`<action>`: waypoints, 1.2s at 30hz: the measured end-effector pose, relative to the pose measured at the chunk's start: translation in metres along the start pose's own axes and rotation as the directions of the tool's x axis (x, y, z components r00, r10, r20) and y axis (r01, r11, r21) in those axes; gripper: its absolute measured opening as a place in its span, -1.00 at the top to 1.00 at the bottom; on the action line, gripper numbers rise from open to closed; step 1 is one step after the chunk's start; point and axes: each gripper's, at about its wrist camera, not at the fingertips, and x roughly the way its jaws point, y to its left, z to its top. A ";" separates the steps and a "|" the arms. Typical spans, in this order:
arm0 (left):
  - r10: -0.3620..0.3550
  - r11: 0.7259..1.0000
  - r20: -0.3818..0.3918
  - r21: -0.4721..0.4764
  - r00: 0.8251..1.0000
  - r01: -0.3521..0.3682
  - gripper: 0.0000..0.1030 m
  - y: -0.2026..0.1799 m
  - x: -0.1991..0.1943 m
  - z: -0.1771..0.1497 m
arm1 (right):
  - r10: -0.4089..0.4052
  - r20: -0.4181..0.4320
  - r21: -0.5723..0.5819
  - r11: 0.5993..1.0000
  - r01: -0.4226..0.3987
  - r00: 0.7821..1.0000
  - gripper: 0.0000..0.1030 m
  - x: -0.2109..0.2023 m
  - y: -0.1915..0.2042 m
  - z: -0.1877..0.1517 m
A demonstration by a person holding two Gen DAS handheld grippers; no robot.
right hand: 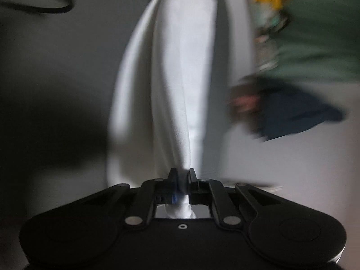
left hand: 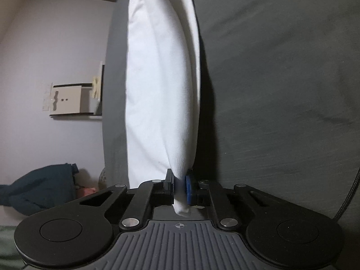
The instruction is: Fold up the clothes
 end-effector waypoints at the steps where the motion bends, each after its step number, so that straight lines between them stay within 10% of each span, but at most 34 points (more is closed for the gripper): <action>1: -0.015 1.000 -0.005 0.011 1.000 0.015 0.83 -0.004 0.001 0.000 | 0.010 0.000 -0.009 1.000 -0.010 1.000 0.83 -0.001 0.003 -0.003; 10: -0.098 0.995 -0.032 0.007 0.995 0.099 0.69 -0.011 0.000 0.003 | 0.208 -0.006 0.056 0.977 -0.208 0.978 0.68 0.008 0.017 -0.012; 15: -0.129 0.990 -0.035 -0.056 0.991 0.127 0.36 -0.006 -0.016 -0.005 | 0.306 0.020 0.221 0.927 -0.303 0.952 0.08 0.003 -0.014 -0.033; 18: -0.117 0.979 -0.028 -0.170 0.993 0.111 -0.19 0.007 -0.030 -0.015 | 0.353 0.061 0.396 0.850 -0.347 0.934 0.06 0.004 -0.043 -0.061; 21: -0.081 0.936 0.002 -0.344 0.997 0.077 -0.23 0.029 -0.047 -0.025 | 0.357 0.166 0.655 0.656 -0.374 0.919 0.06 0.000 -0.080 -0.085; 25: -0.036 0.771 0.096 -0.630 0.995 0.088 -0.23 0.080 -0.050 -0.024 | 0.272 0.320 0.915 0.159 -0.370 0.908 0.06 0.018 -0.111 -0.118; 29: 0.024 0.500 0.238 -0.844 0.971 0.194 -0.24 0.115 -0.029 -0.011 | 0.143 0.434 0.864 -0.345 -0.366 0.889 0.01 0.051 -0.109 -0.121; 31: 0.048 0.373 0.299 -0.890 0.953 0.261 -0.24 0.126 -0.011 -0.003 | 0.131 0.410 0.851 -0.409 -0.328 0.902 -0.11 0.067 -0.106 -0.104; 33: 0.041 0.315 0.321 -0.903 0.946 0.293 -0.24 0.127 0.011 0.007 | 0.125 0.380 0.842 -0.458 -0.287 0.917 -0.31 0.082 -0.103 -0.087; 36: -0.006 0.234 0.333 -0.916 0.943 0.325 -0.24 0.117 0.039 0.013 | 0.145 0.278 0.910 -0.357 -0.212 0.950 -0.34 0.094 -0.105 -0.064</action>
